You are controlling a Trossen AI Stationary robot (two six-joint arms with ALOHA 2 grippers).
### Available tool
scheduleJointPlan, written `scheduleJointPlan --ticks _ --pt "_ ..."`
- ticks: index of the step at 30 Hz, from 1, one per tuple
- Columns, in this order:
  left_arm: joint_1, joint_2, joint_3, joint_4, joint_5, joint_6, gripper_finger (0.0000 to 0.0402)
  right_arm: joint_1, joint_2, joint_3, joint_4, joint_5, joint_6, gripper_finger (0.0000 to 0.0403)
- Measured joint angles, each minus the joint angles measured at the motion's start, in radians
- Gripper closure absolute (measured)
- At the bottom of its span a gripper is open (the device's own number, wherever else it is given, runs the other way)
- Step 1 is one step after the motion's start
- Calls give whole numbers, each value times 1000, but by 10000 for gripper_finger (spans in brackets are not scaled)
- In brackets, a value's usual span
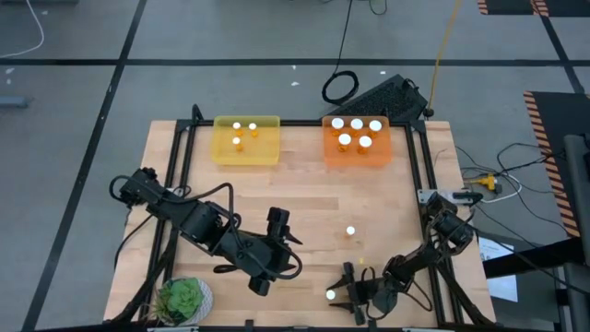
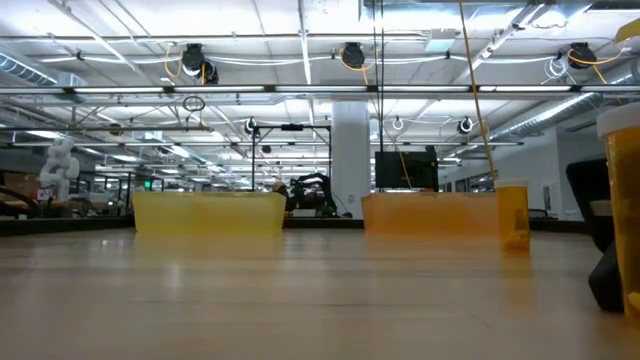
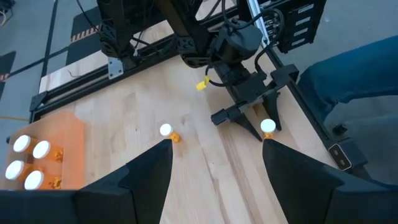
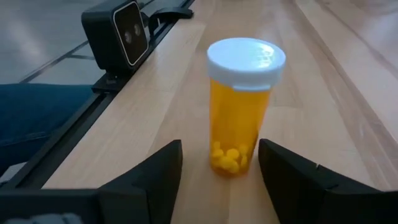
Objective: Pick and place medicine bottles into bin by pill shape (circle, oval)
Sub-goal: Put the small yellow pill bottle into the transparent yellow bin
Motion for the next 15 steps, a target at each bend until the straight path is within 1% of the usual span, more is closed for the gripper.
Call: scheduleJointPlan --ticks 8,15 --pt "0 0 0 7 0 0 147 -15 2 10 -3 -10 0 218" --pt "0 0 0 6 0 0 147 -20 2 10 -6 -2 17 274"
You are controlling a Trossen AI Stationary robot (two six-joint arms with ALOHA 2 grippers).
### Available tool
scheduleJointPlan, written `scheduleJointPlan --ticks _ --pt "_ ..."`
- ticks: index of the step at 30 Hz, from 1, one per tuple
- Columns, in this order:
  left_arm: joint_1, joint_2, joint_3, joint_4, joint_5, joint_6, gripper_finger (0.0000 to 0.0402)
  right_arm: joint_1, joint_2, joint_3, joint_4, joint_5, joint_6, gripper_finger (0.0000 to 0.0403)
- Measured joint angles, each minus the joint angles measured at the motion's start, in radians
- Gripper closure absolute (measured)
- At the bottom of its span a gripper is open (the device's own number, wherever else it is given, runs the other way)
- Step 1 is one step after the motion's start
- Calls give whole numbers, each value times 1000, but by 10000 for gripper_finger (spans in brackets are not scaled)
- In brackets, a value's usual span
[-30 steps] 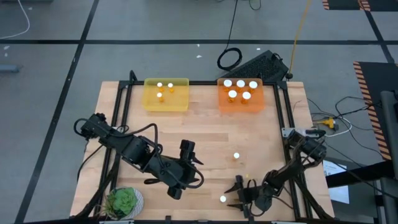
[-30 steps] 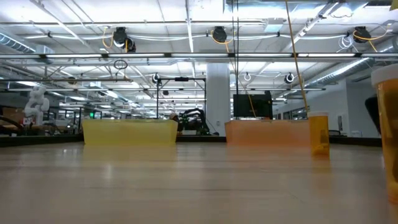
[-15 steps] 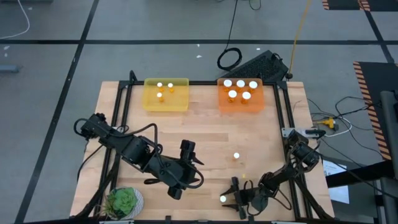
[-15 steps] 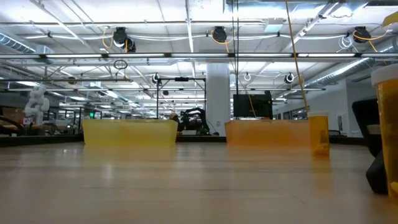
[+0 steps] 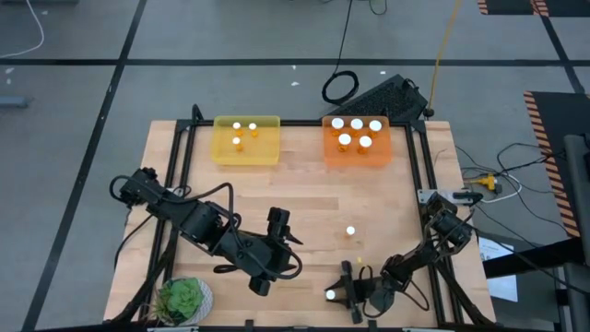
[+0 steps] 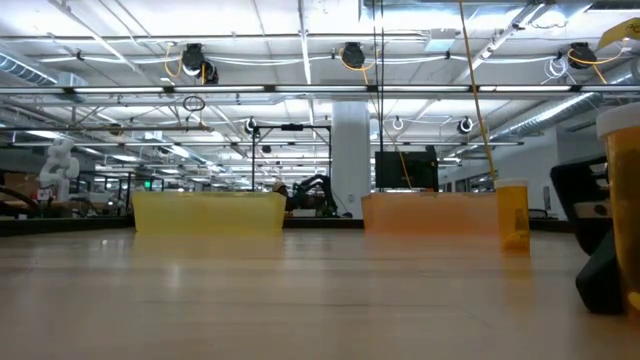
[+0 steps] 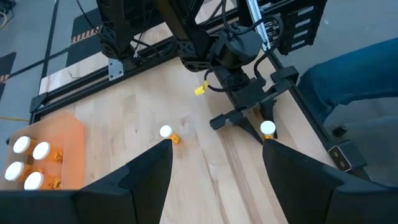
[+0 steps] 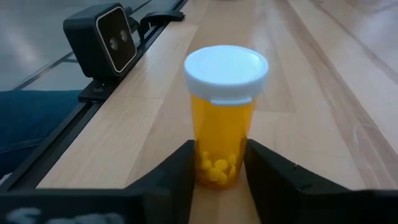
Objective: Pick and place medicine bottles into bin by pill shape (circle, oval)
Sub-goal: Put the small yellow pill bottle into the transparent yellow bin
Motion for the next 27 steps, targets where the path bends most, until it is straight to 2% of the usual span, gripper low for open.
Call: scheduleJointPlan --ticks 6,13,17,27 --pt "0 0 0 0 0 0 147 -4 0 0 -1 1 0 311" --pt "0 0 0 2 0 -25 147 -33 -35 -3 -15 -8 -4 296" --pt "0 0 0 2 0 -35 147 -62 -136 -1 -50 -10 -16 295" --pt "0 0 0 -2 41 -69 147 -187 -418 -1 -401 -132 104 303"
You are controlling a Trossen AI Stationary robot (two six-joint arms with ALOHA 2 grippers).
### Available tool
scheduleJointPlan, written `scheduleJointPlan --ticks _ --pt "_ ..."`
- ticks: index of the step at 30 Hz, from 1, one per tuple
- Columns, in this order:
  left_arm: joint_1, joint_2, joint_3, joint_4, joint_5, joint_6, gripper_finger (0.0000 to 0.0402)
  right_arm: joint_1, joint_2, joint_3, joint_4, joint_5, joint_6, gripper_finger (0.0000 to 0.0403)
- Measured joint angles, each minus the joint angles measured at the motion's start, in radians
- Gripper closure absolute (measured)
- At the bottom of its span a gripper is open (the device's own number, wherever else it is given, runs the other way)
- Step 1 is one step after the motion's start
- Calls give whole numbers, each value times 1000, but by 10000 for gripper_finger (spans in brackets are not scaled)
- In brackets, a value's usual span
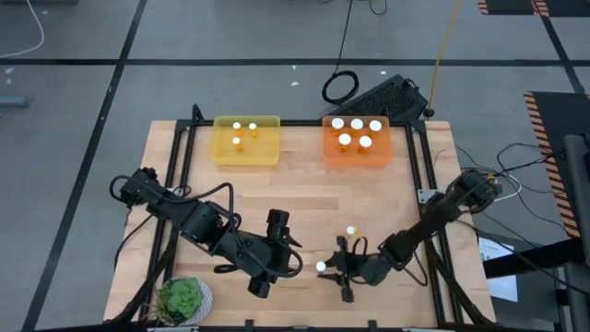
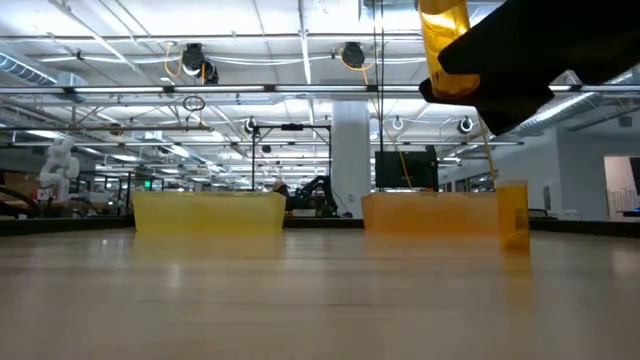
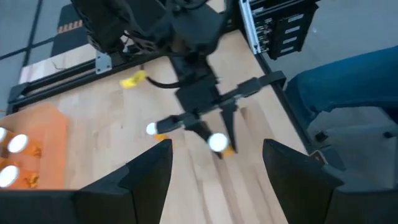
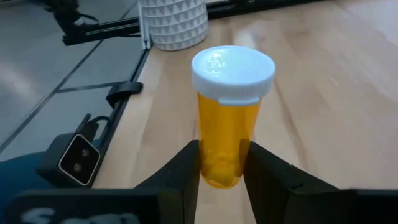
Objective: Pick and place medicine bottles into bin by pill shape (circle, oval)
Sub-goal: Put the small yellow pill bottle into the transparent yellow bin
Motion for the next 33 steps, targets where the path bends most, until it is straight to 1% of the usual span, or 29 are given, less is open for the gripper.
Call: scheduleJointPlan --ticks 3,7,9,12,16,18,22,25,28,33 --pt "2 0 0 0 17 -17 147 -16 -48 0 -68 -2 13 301" --pt "2 0 0 -2 21 -33 147 -54 -103 0 -116 -12 -12 301" --pt "6 1 0 -1 23 -36 147 -80 -121 0 -114 -46 -33 301" --pt "29 11 0 -6 41 -62 147 -115 -134 3 -87 -125 -110 301" --pt "65 25 -1 -21 69 -81 147 -162 -139 55 -146 -211 -154 301" --pt "75 27 -1 -26 87 -89 147 -185 -139 97 -201 -230 -174 301" --pt "92 40 -1 -28 108 -104 147 -216 -139 185 -299 -237 -213 301" --pt "108 55 -1 -36 134 -123 147 -231 -140 232 -317 -233 -236 301" --pt "119 67 -1 -83 153 -157 147 -236 -140 247 -318 -207 -253 301" --pt "131 92 -1 -115 162 -177 147 -236 -139 247 -323 -173 -253 301"
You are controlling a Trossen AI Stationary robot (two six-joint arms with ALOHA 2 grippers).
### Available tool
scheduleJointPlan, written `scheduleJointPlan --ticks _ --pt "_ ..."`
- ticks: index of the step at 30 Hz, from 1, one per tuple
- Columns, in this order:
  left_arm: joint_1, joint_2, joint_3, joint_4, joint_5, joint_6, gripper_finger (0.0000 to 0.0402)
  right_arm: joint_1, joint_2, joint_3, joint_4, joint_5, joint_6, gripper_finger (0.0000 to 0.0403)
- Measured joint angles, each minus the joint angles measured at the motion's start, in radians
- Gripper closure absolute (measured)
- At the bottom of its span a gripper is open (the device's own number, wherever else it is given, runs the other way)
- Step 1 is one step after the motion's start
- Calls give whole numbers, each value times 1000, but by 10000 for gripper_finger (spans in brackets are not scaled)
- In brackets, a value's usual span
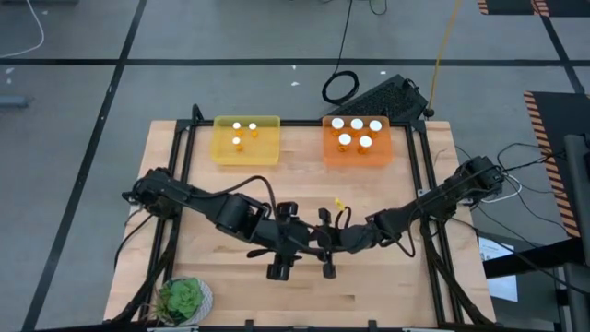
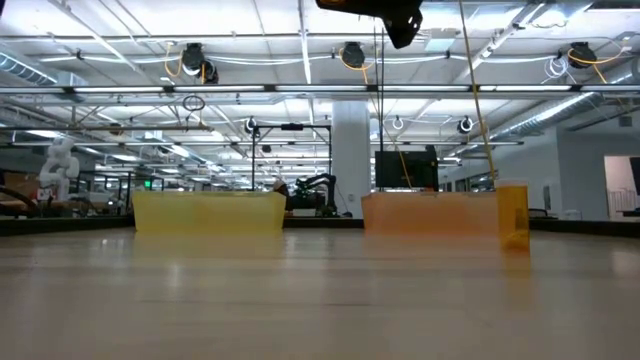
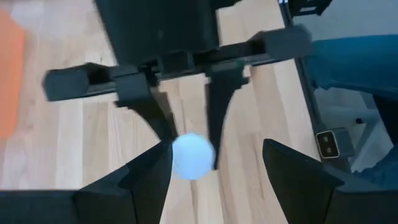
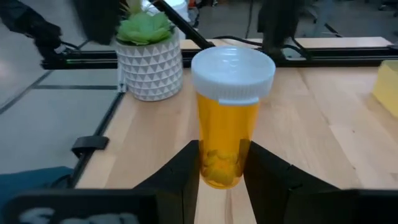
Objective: Pick and place medicine bottles into bin by pill shape (circle, oval)
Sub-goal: Put the small yellow pill bottle into the transparent yellow bin
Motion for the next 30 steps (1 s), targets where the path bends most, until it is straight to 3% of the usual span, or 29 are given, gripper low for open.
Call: scheduleJointPlan --ticks 11,17,30 --pt "37 11 0 -39 4 -18 147 0 0 0 -22 16 6 300" --pt "75 12 12 -86 104 -24 147 0 1 0 -29 16 6 300" --pt "107 29 24 -92 115 -18 147 0 1 -1 -41 16 7 300"
